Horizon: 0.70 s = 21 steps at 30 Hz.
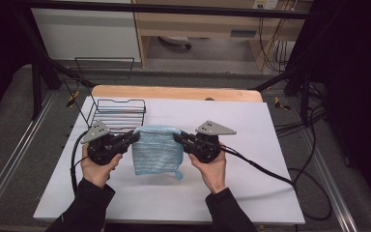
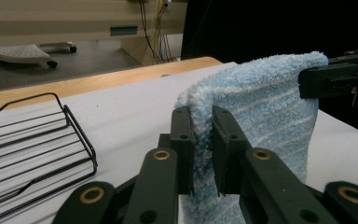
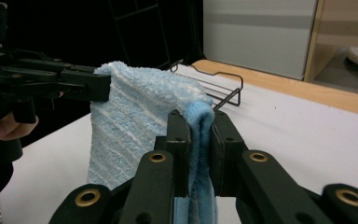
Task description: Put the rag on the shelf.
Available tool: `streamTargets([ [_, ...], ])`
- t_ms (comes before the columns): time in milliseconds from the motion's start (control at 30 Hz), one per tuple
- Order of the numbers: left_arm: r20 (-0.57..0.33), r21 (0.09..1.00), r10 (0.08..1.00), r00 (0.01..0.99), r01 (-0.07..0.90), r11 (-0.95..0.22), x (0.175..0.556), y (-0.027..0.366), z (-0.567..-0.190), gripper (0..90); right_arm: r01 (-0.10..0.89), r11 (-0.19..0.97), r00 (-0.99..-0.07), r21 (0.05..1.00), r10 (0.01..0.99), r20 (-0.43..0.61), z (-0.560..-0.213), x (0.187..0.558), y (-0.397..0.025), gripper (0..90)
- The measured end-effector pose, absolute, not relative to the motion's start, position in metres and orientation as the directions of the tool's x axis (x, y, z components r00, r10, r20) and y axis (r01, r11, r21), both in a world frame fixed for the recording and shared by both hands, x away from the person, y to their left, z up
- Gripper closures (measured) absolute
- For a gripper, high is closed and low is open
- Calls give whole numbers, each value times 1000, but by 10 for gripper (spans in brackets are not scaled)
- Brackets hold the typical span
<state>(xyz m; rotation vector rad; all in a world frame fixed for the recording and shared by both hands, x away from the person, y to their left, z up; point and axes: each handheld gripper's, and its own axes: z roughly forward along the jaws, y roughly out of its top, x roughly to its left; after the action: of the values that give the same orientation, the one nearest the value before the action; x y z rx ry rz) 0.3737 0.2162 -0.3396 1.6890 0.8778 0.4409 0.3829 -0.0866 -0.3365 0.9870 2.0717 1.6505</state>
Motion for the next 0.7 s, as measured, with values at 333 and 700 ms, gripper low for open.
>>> streamTargets([
  [333,-119,963,762,637,262,-69,369,225,-330,797,265,64,-717,962,680,153,-327,380,-76,804],
  [700,-123,978,775,619,210,-12,364,241,-316,797,207,45,-736,977,666,125,-309,379,-59,805],
])
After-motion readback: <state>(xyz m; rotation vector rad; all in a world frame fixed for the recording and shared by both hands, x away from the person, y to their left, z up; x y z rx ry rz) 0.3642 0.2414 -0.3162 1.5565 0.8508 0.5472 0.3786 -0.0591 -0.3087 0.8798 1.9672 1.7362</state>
